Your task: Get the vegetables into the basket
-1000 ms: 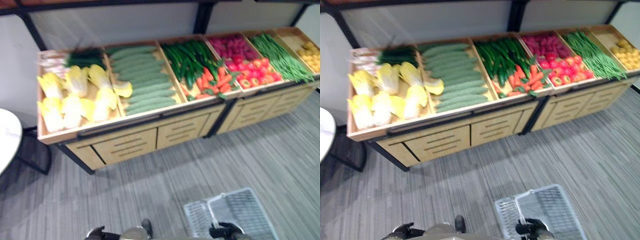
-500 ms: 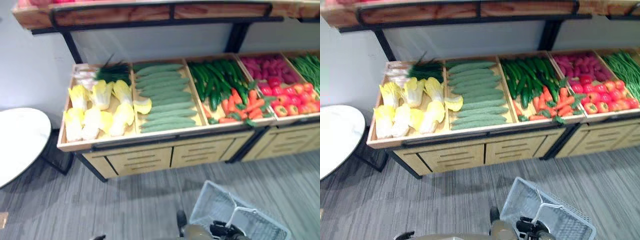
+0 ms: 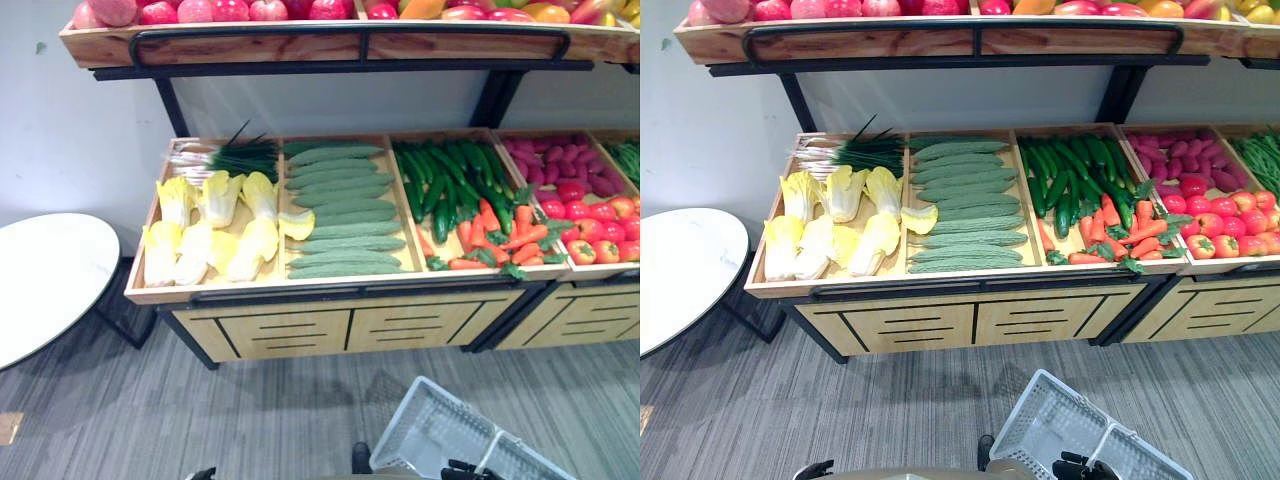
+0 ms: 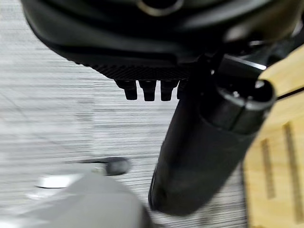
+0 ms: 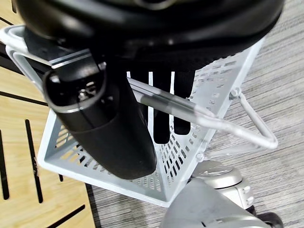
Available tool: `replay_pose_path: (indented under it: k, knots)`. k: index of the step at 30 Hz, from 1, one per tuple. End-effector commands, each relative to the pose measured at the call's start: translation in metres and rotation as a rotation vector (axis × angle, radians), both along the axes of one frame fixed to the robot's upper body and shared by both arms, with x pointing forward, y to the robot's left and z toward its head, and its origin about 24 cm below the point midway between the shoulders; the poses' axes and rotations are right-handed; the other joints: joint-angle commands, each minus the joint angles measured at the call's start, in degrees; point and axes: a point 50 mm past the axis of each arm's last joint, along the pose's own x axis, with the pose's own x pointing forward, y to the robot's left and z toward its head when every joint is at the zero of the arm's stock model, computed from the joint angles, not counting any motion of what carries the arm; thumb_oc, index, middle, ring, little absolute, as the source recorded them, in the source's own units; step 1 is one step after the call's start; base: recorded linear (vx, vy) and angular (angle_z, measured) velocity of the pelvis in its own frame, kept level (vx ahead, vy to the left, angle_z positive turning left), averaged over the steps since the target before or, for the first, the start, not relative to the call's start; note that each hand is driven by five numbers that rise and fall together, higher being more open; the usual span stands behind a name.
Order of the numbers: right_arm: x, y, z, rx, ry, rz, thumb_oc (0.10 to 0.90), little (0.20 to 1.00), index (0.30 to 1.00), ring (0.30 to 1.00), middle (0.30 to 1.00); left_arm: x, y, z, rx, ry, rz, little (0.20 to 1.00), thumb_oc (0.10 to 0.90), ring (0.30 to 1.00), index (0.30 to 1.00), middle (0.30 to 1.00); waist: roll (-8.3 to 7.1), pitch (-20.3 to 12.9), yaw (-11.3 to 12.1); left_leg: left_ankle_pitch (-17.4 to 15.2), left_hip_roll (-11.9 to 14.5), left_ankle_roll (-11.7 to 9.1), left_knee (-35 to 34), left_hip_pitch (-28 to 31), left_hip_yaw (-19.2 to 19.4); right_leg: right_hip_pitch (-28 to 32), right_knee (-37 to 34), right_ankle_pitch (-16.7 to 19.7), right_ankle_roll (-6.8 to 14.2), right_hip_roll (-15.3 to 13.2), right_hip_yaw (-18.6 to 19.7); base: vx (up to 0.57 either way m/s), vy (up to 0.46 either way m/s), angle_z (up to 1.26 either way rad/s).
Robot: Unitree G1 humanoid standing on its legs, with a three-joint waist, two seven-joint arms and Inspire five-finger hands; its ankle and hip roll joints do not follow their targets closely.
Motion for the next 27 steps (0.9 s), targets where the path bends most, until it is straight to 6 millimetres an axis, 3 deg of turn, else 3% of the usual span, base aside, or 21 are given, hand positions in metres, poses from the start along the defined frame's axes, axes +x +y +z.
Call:
replay_pose_path:
  k: [1, 2, 3, 5, 10, 15, 20, 22, 23, 24, 25, 26, 27]
  knots:
    - [0.002, -0.006, 0.002, -0.052, 0.005, 0.009, 0.400, 0.300, 0.300, 0.300, 0.300, 0.055, -0.001, 0.026, 0.026, -0.307, 0.041, 1.000, 0.900, 1.000, 1.000, 1.000, -0.44, 1.7, 0.7, 3.0, -1.2, -1.8, -1.4, -4.9, -1.2, 7.7, 0.4, -10.8, 3.8, -1.7, -2.5, -0.01, -0.031, 0.28]
    - [0.002, -0.006, 0.002, -0.052, 0.006, 0.009, 0.400, 0.300, 0.300, 0.300, 0.300, 0.054, -0.001, 0.026, 0.026, -0.306, 0.041, 1.000, 0.900, 1.000, 1.000, 1.000, -0.45, 1.7, 0.7, 3.0, -1.2, -1.8, -1.4, -4.9, -1.2, 7.7, 0.4, -10.8, 3.8, -1.7, -2.5, -0.01, -0.038, 0.29]
    - [-0.002, -0.006, 0.002, -0.059, -0.003, -0.019, 0.400, 0.300, 0.300, 0.300, 0.300, 0.061, 0.000, 0.045, 0.018, -0.455, 0.086, 1.000, 0.900, 1.000, 1.000, 1.000, -0.62, 2.0, 1.5, 3.2, -1.2, -1.9, -1.4, -5.0, -1.9, 8.0, 0.4, -11.0, 3.8, -1.7, -3.3, -0.01, -0.039, 0.22]
    - [-0.006, -0.005, 0.001, -0.056, -0.003, -0.031, 0.400, 0.300, 0.300, 0.300, 0.300, 0.060, 0.001, 0.056, 0.006, -0.524, 0.111, 1.000, 0.900, 1.000, 1.000, 1.000, -0.76, 2.1, 1.9, 3.2, -1.1, -2.0, -1.4, -5.1, -2.3, 8.2, 0.4, -11.2, 3.9, -1.7, -4.0, -0.01, -0.038, 0.20]
    - [-0.013, -0.004, 0.001, -0.054, 0.007, -0.036, 0.400, 0.300, 0.300, 0.300, 0.300, 0.059, 0.002, 0.072, -0.022, -0.615, 0.150, 1.000, 0.900, 1.000, 1.000, 1.000, -0.89, 1.9, 2.3, 3.1, -1.1, -2.1, -1.4, -5.2, -2.9, 8.5, 0.4, -11.4, 4.0, -1.7, -4.8, 0.00, -0.017, 0.13]
    - [-0.016, -0.001, -0.001, -0.044, 0.016, -0.027, 0.400, 0.300, 0.300, 0.300, 0.300, 0.071, 0.003, 0.099, -0.055, -0.766, 0.175, 1.000, 0.900, 1.000, 1.000, 1.000, -1.07, 1.9, 2.6, 2.8, -0.9, -2.2, -1.4, -5.1, -3.3, 8.7, 0.4, -11.7, 3.9, -1.8, -5.1, 0.00, -0.008, 0.04]
    - [-0.021, 0.002, -0.002, -0.036, 0.033, -0.026, 0.400, 0.300, 0.300, 0.300, 0.300, 0.094, 0.011, 0.148, -0.009, -1.001, 0.135, 1.000, 0.900, 1.000, 1.000, 1.000, -1.26, 1.8, 2.7, 2.4, -0.6, -2.2, -1.4, -4.8, -3.3, 9.1, 0.4, -12.0, 3.7, -1.7, -5.0, 0.00, 0.000, 0.00]
    - [-0.023, 0.004, -0.003, -0.028, 0.042, -0.021, 0.400, 0.300, 0.300, 0.300, 0.300, 0.106, 0.015, 0.179, 0.040, -1.147, 0.122, 1.000, 0.900, 1.000, 1.000, 1.000, -1.39, 1.7, 2.7, 2.0, -0.5, -2.3, -1.4, -4.5, -2.9, 9.2, 0.4, -12.0, 3.7, -1.6, -4.6, 0.00, 0.000, 0.00]
    - [-0.023, 0.005, -0.003, -0.028, 0.042, -0.021, 0.400, 0.300, 0.300, 0.300, 0.300, 0.106, 0.015, 0.179, 0.041, -1.147, 0.122, 1.000, 0.900, 1.000, 1.000, 1.000, -1.40, 1.7, 2.7, 2.0, -0.5, -2.3, -1.4, -4.5, -2.9, 9.2, 0.4, -12.0, 3.7, -1.6, -4.6, 0.00, 0.000, 0.00]
    - [-0.024, 0.005, -0.003, -0.027, 0.044, -0.019, 0.400, 0.300, 0.300, 0.300, 0.300, 0.113, 0.015, 0.194, 0.048, -1.221, 0.123, 1.000, 0.900, 1.000, 1.000, 1.000, -1.39, 1.5, 2.6, 1.9, -0.5, -2.3, -1.4, -4.3, -2.8, 9.2, 0.4, -12.0, 3.7, -1.6, -4.4, 0.00, 0.000, 0.00]
    - [-0.023, 0.005, -0.003, -0.026, 0.043, -0.019, 0.400, 0.300, 0.300, 0.300, 0.300, 0.113, 0.015, 0.194, 0.049, -1.221, 0.123, 1.000, 0.900, 1.000, 1.000, 1.000, -1.39, 1.6, 2.6, 1.9, -0.5, -2.3, -1.4, -4.3, -2.8, 9.2, 0.4, -12.0, 3.7, -1.6, -4.3, 0.03, 0.013, -0.04]
    - [-0.023, 0.005, -0.003, -0.023, 0.044, -0.019, 0.400, 0.300, 0.300, 0.300, 0.300, 0.122, 0.015, 0.213, 0.079, -1.310, 0.111, 1.000, 0.900, 1.000, 1.000, 1.000, -1.42, 1.3, 2.2, 1.6, -0.4, -2.3, -1.4, -3.9, -2.4, 9.5, 0.4, -12.1, 3.7, -1.5, -4.0, 0.02, 0.006, -0.04]
    - [-0.023, 0.005, -0.003, -0.023, 0.043, -0.019, 0.400, 0.300, 0.300, 0.300, 0.300, 0.122, 0.015, 0.213, 0.079, -1.310, 0.111, 1.000, 0.900, 1.000, 1.000, 1.000, -1.43, 1.4, 2.3, 1.6, -0.4, -2.3, -1.4, -3.9, -2.4, 9.6, 0.4, -12.1, 3.7, -1.5, -3.9, 0.02, 0.009, -0.05]
